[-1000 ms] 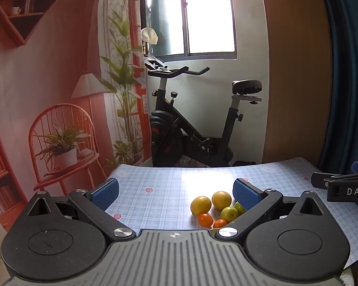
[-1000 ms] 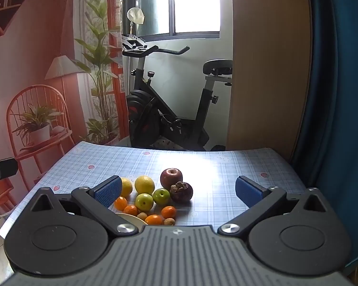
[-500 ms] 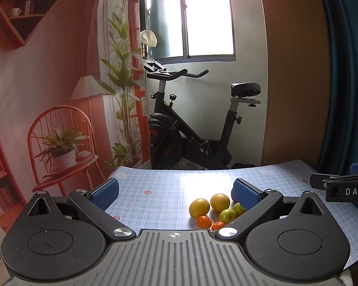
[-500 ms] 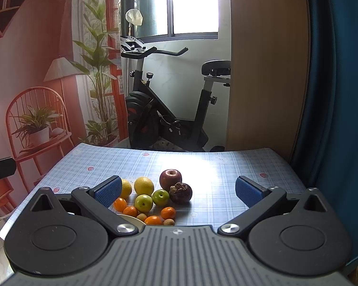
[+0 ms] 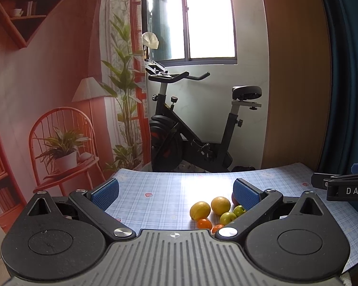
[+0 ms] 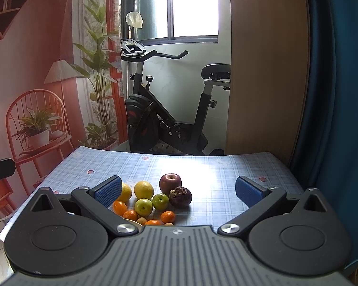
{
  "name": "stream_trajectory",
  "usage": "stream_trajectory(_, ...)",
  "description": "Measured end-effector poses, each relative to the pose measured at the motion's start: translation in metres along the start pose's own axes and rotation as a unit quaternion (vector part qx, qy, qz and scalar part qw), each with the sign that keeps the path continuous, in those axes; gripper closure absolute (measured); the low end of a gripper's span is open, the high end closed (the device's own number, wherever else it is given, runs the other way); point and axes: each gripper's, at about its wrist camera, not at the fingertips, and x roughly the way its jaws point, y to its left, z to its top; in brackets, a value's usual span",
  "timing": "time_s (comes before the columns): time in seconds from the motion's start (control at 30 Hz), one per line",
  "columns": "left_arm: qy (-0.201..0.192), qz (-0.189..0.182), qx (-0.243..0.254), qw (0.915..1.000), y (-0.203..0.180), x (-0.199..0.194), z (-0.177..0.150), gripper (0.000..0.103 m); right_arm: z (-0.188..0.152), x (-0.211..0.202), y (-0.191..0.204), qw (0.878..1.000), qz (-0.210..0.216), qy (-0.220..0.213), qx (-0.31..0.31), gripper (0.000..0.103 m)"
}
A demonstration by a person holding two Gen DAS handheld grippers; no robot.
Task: Organize fruits
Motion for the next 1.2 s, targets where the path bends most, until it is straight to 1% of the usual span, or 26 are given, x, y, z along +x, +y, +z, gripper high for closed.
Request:
stream_trajectory(0.9, -0.008, -0.002, -0.001, 1.0, 0.0006, -0.003, -0.0004, 0.0, 0.0022, 0.0006, -0.005, 1.0, -0.003, -0.003, 0.0, 0.0)
stream_trajectory(1.2, -0.011, 0.0, -0.002, 0.9999, -0.001, -0.0056, 0.0012, 0.0, 0.0015, -0.0021, -0.001, 1.0, -0.007, -0.007, 0.002, 0.0)
